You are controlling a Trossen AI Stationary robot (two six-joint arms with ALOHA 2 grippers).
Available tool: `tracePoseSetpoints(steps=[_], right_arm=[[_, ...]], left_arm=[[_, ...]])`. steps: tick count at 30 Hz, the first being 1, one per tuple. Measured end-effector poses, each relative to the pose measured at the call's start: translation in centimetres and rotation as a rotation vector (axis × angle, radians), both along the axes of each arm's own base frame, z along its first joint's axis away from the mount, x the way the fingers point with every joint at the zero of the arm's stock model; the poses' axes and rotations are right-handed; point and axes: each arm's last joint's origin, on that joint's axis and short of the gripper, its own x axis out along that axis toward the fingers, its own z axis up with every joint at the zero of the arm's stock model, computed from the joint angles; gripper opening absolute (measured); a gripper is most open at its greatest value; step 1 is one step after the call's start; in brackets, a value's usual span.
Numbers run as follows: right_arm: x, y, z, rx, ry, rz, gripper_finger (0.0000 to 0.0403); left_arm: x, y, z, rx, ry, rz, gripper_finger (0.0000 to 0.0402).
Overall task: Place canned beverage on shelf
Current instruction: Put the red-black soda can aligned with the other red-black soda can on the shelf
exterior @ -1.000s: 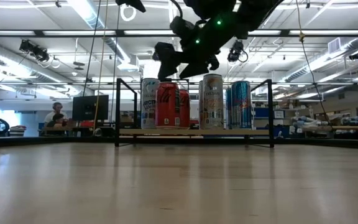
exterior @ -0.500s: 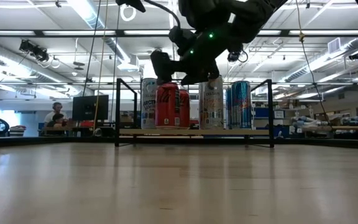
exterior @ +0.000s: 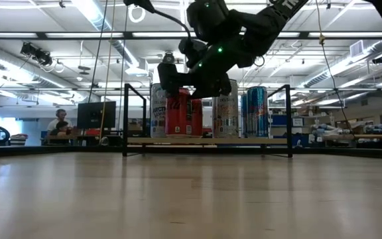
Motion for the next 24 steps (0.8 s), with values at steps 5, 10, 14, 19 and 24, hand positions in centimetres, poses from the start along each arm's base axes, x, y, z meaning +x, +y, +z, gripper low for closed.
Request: tracePoseSetpoints(steps=[5,10,14,19,24], right_arm=[[-0.1,-0.6,0.1,0.007,-0.023,-0.027,0.0378],[-0.1,-1.0,0.1,0.028,-0.039,-0.02,0.0378],[0.0,-1.3,0.0,0.041,-0.039,0.002,0.0377],[0.0,-1.3,-0.1,0.052,-0.028,0.02,0.0359],[-0.1,-1.3,-0.1,0.052,-0.022,0.021,0.0323]], left_arm=[[0.0,0.0,0.0,0.0,0.0,0.0,0.0316],[0.0,0.0,0.0,0.0,0.0,0.0,0.0316],[0.0,0.0,0.0,0.0,0.0,0.0,0.0316],[0.0,0.0,0.0,0.0,0.0,0.0,0.0316],[0.0,0.0,0.0,0.0,0.0,0.0,0.0316]])
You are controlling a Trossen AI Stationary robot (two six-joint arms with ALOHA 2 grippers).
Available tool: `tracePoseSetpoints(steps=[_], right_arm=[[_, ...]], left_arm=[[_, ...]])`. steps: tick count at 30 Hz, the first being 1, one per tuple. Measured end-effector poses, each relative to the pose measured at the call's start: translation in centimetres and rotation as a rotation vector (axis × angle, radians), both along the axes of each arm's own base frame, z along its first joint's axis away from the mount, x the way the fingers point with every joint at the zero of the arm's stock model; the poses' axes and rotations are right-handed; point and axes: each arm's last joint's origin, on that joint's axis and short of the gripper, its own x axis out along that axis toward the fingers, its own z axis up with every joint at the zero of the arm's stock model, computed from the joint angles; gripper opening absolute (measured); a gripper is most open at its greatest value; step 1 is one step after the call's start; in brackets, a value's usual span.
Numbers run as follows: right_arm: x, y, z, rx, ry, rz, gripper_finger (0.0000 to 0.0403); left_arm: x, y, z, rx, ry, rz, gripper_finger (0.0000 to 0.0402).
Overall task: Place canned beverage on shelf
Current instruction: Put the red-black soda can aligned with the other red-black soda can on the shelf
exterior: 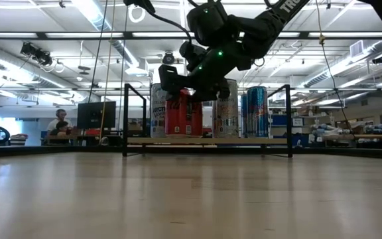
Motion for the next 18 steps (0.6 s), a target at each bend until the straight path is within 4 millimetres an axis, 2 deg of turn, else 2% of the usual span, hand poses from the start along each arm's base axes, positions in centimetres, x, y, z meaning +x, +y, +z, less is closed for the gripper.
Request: tracePoseSetpoints(steps=[5,13,18], right_arm=[[0.0,0.3,0.0,-0.005,0.015,0.001,0.03],[-0.3,0.4,0.4,-0.045,0.099,0.035,0.0299],[-0.5,-0.1,1.0,-0.039,0.127,0.126,0.0298]], left_arm=[[0.0,0.0,0.0,0.0,0.0,0.0,0.0316],[0.0,0.0,0.0,0.0,0.0,0.0,0.0316],[0.0,0.0,0.0,0.0,0.001,-0.001,0.0316]])
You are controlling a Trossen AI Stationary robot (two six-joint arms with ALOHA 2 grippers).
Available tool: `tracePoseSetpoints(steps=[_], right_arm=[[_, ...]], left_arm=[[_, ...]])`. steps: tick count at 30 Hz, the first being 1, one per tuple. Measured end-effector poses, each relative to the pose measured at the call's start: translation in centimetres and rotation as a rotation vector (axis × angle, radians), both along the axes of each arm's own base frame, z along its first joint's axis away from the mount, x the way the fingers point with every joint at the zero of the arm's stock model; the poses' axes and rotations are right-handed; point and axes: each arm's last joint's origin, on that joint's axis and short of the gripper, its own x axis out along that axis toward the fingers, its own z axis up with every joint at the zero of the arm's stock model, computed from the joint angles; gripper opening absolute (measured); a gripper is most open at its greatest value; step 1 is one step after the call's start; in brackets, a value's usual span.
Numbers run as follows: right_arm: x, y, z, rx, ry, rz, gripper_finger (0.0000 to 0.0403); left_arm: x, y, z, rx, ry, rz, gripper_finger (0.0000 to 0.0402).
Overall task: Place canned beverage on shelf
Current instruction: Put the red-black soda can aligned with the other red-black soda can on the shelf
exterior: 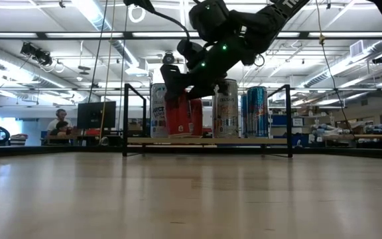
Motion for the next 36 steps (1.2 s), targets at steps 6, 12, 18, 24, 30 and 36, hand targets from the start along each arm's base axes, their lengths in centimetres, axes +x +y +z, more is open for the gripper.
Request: tracePoseSetpoints(steps=[6,12,18,24,30,36], right_arm=[[0.0,-1.7,0.2,0.048,-0.008,0.108,0.0298],[-0.1,-2.9,0.3,0.038,0.006,0.178,0.0298],[0.0,-2.9,0.3,0.043,0.014,0.24,0.0298],[0.2,-2.7,0.4,0.051,-0.013,0.268,0.0298],[0.4,-2.2,0.5,0.07,-0.057,0.273,0.0298],[0.6,-1.8,0.8,0.026,-0.072,0.324,0.0299]], left_arm=[[0.0,0.0,0.0,0.0,0.0,0.0,0.0316],[0.0,0.0,0.0,0.0,0.0,0.0,0.0316],[0.0,0.0,0.0,0.005,0.002,-0.007,0.0316],[0.0,0.0,0.0,0.005,0.002,-0.006,0.0316],[0.0,0.0,0.0,0.005,0.002,-0.006,0.0316],[0.0,0.0,0.0,0.005,0.001,-0.006,0.0316]])
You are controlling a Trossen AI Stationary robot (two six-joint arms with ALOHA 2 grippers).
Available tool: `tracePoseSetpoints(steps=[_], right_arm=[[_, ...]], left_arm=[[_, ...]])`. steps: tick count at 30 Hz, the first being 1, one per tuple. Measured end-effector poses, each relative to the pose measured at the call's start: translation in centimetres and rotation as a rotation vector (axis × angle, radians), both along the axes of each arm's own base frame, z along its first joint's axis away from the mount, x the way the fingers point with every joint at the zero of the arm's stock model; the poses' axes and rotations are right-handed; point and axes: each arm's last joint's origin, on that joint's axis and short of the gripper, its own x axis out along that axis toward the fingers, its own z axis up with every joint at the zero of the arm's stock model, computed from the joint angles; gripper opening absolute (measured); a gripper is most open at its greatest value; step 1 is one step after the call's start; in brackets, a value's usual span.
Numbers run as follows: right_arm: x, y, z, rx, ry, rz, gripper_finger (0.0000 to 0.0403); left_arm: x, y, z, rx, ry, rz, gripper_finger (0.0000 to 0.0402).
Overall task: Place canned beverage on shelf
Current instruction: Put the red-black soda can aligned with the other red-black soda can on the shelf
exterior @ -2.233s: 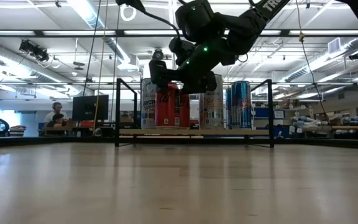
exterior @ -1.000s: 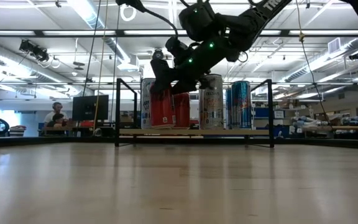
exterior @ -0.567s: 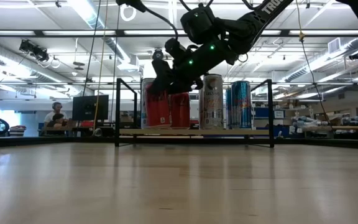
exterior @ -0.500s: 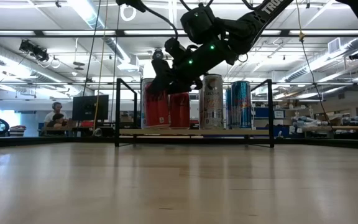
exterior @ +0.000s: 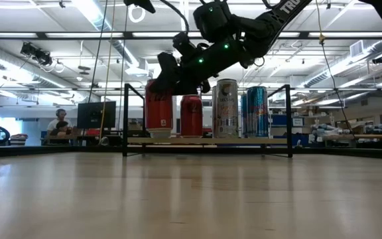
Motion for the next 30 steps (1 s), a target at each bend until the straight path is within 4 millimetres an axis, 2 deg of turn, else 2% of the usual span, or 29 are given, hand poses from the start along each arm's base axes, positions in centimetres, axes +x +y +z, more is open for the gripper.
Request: tracePoseSetpoints(steps=[8,14,24,30], right_arm=[[-0.4,-1.5,-0.2,0.013,0.019,-0.059,0.0299],[-0.5,-1.7,-0.4,0.021,0.031,-0.054,0.0301],[-0.5,-2.1,-0.4,0.029,0.03,-0.059,0.0345],[-0.6,-2.5,-0.3,0.027,0.023,-0.065,0.0353]], left_arm=[[0.0,0.0,0.0,-0.002,-0.001,0.002,0.0316],[0.0,0.0,0.0,-0.001,0.0,0.002,0.0316],[0.0,0.0,0.0,-0.002,-0.001,0.002,0.0315],[0.0,0.0,0.0,-0.002,-0.001,0.002,0.0316]])
